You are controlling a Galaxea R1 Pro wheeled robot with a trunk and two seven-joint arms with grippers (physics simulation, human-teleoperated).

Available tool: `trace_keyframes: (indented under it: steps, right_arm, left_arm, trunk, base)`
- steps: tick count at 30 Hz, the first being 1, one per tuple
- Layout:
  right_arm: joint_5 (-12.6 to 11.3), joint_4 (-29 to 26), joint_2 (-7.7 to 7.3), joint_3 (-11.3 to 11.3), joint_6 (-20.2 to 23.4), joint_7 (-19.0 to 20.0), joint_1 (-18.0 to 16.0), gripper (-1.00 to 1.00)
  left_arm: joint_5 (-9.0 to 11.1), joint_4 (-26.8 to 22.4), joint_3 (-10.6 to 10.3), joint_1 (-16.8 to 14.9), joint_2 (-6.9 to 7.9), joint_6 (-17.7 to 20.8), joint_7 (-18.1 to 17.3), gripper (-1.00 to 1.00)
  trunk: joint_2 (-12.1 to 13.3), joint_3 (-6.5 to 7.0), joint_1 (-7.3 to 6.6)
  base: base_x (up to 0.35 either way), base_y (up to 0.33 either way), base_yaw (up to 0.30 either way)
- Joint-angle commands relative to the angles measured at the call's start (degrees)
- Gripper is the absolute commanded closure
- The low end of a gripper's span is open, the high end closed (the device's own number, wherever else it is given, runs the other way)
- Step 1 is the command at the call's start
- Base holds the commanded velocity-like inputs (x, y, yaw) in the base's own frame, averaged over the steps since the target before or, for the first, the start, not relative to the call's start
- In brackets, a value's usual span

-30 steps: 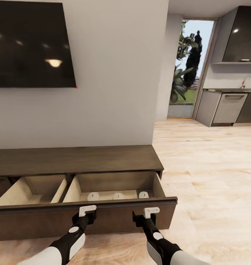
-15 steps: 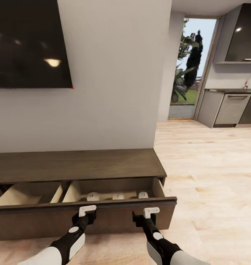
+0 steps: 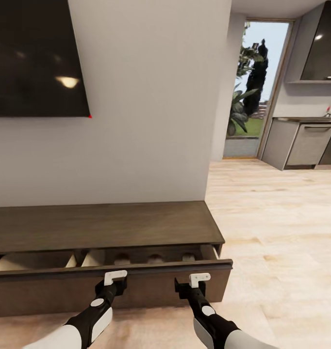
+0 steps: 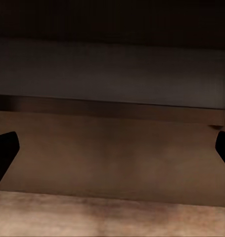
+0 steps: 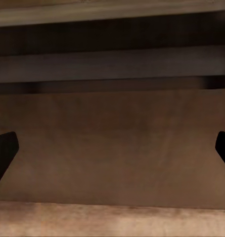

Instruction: Place each of the two pumpkins and all three candles from the living room inside a cabinet in the living room (use any cabinet), then make sure every cabinet is closed, and position the cauldron so it is next to a table in the living room.

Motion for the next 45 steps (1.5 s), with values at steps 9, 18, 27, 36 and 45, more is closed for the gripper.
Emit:
trace_keyframes:
  steps: [9,18,27,36,45]
  right_arm:
    - [-0.4,0.05,0.0,0.5,-0.19,-0.28,-0.01,-1.0]
    - [-0.39,0.05,0.0,0.5,-0.19,-0.32,-0.04,-1.0]
    - [-0.32,0.05,0.0,0.5,-0.19,-0.31,-0.06,-1.0]
    - [-0.32,0.05,0.0,0.5,-0.18,-0.3,-0.04,-1.0]
    - [-0.32,0.03,0.0,0.5,-0.17,-0.32,-0.04,-1.0]
  left_arm:
    - [0.12,-0.02,-0.6,-0.06,-0.02,-0.19,0.25,-1.0]
    - [0.12,-0.02,-0.58,-0.06,0.05,-0.19,0.25,-1.0]
    - [0.06,-0.02,-0.6,-0.06,0.07,-0.27,0.25,-1.0]
    - [0.09,-0.02,-0.58,-0.06,0.07,-0.28,0.25,-1.0]
    - [0.06,-0.02,-0.61,-0.06,0.07,-0.28,0.25,-1.0]
  trunk:
    - [-0.02,-0.05,0.01]
    - [-0.02,-0.05,0.01]
    - [-0.02,-0.05,0.01]
    - [-0.02,-0.05,0.01]
    - [-0.02,-0.05,0.01]
  base:
    - [0.207,0.0,0.0]
    - [0.201,0.0,0.0]
    - [0.07,0.0,0.0]
    - [0.001,0.0,0.0]
    - [-0.014,0.0,0.0]
